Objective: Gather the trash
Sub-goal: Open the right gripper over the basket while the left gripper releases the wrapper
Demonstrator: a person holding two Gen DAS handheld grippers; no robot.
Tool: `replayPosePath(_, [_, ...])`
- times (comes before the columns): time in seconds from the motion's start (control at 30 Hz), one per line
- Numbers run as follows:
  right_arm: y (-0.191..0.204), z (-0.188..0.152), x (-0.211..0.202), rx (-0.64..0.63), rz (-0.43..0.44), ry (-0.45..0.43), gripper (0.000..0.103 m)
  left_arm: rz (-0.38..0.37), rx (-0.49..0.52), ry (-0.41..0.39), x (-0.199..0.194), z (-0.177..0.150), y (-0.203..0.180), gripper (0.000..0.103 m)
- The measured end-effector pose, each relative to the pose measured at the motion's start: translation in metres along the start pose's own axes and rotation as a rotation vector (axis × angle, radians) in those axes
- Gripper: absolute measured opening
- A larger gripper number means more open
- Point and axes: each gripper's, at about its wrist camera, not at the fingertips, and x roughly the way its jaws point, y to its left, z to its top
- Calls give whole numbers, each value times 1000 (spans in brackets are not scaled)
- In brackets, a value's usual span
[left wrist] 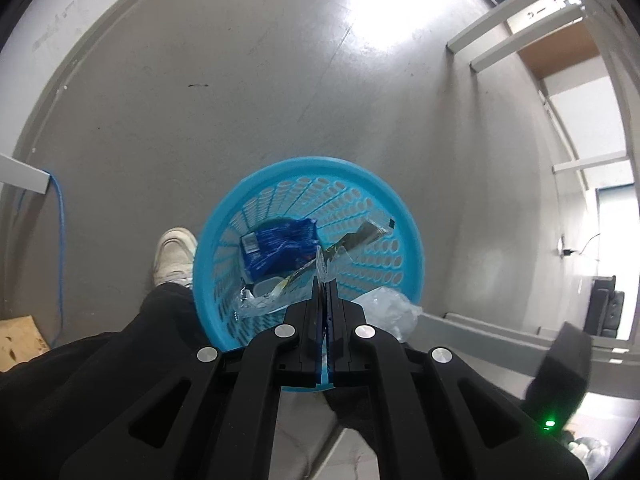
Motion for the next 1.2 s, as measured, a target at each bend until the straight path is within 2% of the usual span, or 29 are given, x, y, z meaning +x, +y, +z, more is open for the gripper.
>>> replayPosePath(0.2, [-1,5,1,21,16,-8,2,-94,-47,-38,-6,9,3,0])
replayPosePath(0.47, [-6,7,4,54,38,-8,5,-100,-19,-12,1,10,-8,0])
replayPosePath(0.5, [-7,7,5,62,44,-3,10,-97,-12,-14,0,10,-10,3])
replayPosePath(0.53, [-7,7,4,70,51,2,23,-96,-7,-16,0,10,-11,6])
replayPosePath(0.57, [-8,7,3,78,57,0,26,-94,-3,-17,-2,10,-12,14])
replayPosePath(0.6, [-8,8,2,85,59,-5,28,-94,-2,-20,-3,11,-11,23])
replayPosePath(0.7, [-7,9,-3,89,66,-18,28,-95,-10,-33,-8,10,-7,27])
replayPosePath(1.0, [-1,-16,-45,83,90,-86,30,-139,-62,-54,-42,-8,10,27])
replayPosePath(1.07, [2,-24,-62,63,78,-120,34,-132,-44,-65,-51,-16,10,27])
replayPosePath(1.2, [10,-44,-92,20,58,-186,35,-72,27,-121,-73,-32,3,27])
